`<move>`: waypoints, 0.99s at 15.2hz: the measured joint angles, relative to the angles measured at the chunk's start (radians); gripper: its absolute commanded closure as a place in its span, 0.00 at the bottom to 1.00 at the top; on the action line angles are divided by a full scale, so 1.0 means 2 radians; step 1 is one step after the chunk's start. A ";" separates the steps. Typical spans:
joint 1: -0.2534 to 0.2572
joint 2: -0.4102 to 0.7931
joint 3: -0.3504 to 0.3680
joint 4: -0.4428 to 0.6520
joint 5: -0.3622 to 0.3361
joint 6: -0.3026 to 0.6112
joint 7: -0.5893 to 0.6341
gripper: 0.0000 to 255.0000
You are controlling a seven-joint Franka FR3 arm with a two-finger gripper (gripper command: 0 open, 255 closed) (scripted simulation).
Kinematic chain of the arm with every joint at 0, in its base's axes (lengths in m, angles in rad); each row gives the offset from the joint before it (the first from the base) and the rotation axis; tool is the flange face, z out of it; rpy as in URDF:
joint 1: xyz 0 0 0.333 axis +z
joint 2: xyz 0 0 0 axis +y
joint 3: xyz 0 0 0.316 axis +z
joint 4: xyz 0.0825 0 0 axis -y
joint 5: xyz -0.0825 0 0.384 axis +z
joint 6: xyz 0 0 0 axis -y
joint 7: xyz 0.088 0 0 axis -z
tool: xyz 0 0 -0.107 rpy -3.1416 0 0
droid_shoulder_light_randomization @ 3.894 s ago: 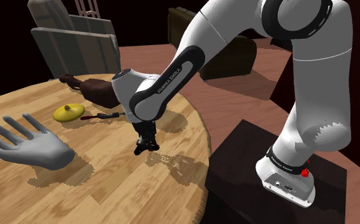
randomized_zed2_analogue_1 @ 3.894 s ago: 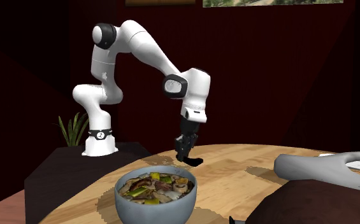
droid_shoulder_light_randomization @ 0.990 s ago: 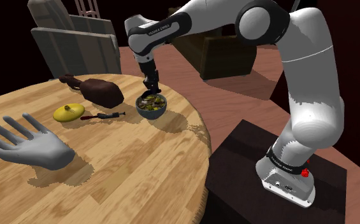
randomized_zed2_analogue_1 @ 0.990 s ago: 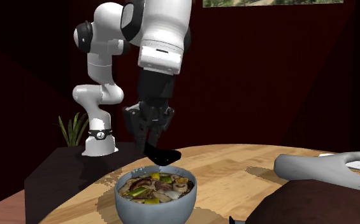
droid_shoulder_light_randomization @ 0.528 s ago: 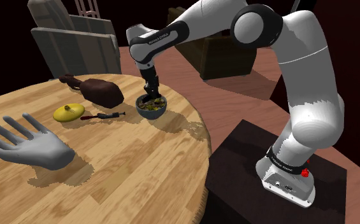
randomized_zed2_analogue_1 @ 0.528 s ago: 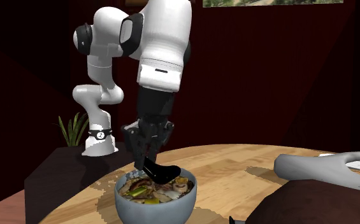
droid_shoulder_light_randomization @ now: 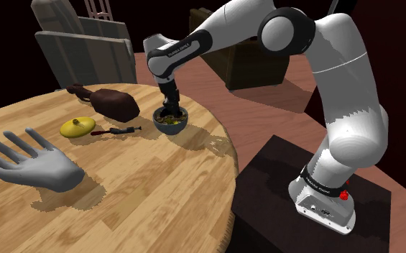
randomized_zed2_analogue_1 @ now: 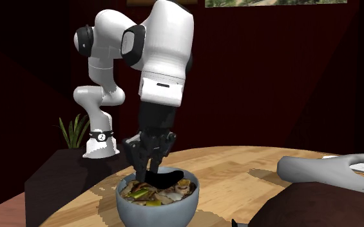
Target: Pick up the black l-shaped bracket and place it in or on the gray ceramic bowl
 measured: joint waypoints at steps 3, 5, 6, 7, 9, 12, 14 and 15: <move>0.000 0.001 0.001 0.001 0.000 0.001 0.000 1.00; 0.000 0.001 0.002 0.001 0.000 0.001 0.000 1.00; -0.001 0.000 0.002 -0.001 0.000 0.003 -0.001 0.00; -0.002 0.002 0.001 -0.003 -0.001 0.008 -0.001 0.00; -0.003 0.005 0.000 -0.006 -0.001 0.012 -0.002 0.00; -0.002 0.008 0.000 -0.005 -0.001 0.013 -0.001 0.00; 0.000 0.004 0.002 0.010 0.001 -0.006 -0.002 0.00; 0.000 0.002 0.002 0.021 0.001 -0.019 -0.004 0.00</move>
